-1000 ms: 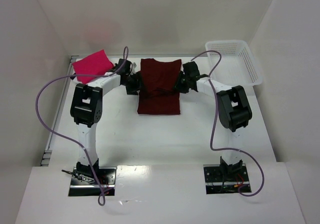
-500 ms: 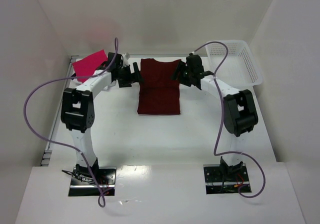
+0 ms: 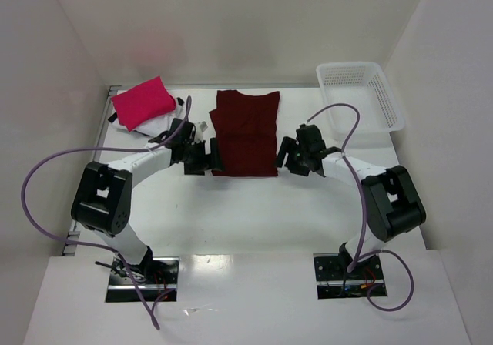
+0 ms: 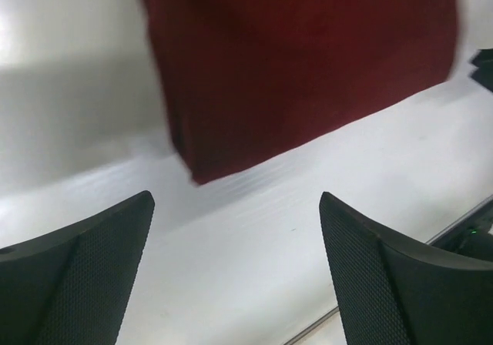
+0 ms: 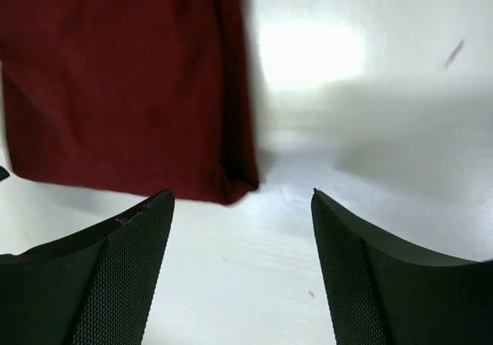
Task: Fold and stack the t-shirts
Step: Fold the folded rectangular tshirt in 1/3 of the way, then grab one side of the 2/3 rectangular tshirt with both arms
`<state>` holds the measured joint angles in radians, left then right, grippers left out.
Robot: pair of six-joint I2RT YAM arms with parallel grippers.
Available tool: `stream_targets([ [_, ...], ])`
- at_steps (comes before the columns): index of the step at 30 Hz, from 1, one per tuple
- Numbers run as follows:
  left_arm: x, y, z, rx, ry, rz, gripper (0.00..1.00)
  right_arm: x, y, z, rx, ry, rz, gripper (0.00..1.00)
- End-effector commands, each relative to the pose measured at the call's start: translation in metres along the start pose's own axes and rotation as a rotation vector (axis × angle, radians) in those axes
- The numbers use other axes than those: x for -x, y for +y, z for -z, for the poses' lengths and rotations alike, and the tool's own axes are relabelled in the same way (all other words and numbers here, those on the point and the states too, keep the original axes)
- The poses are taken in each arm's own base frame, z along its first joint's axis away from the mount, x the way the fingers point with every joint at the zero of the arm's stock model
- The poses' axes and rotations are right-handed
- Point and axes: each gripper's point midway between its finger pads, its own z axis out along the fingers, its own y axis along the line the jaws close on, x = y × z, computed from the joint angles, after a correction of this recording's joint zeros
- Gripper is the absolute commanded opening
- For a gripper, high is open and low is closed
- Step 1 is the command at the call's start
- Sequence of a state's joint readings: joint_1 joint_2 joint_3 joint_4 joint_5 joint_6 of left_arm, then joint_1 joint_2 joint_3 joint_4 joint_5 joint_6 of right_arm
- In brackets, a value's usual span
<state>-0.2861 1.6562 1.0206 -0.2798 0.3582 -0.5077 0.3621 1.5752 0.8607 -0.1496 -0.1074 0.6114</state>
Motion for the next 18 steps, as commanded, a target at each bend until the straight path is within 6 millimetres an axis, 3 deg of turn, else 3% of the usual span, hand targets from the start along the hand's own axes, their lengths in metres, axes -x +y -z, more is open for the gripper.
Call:
stream_targets([
  [1, 0.014, 0.0, 0.003, 0.004, -0.079, -0.004, 0.94, 0.012, 0.014, 0.012, 0.049, -0.087, 0.037, 0.77],
  [7, 0.01, 0.009, -0.008, 0.025, -0.059, 0.016, 0.9, 0.015, 0.019, 0.005, 0.063, -0.085, 0.03, 0.66],
  [14, 0.011, 0.012, -0.02, 0.029, -0.031, 0.026, 0.8, 0.004, 0.021, -0.009, 0.056, -0.037, 0.032, 0.52],
  [18, 0.01, 0.011, -0.025, 0.011, -0.021, 0.027, 0.72, -0.001, 0.029, -0.015, 0.073, -0.033, 0.031, 0.52],
])
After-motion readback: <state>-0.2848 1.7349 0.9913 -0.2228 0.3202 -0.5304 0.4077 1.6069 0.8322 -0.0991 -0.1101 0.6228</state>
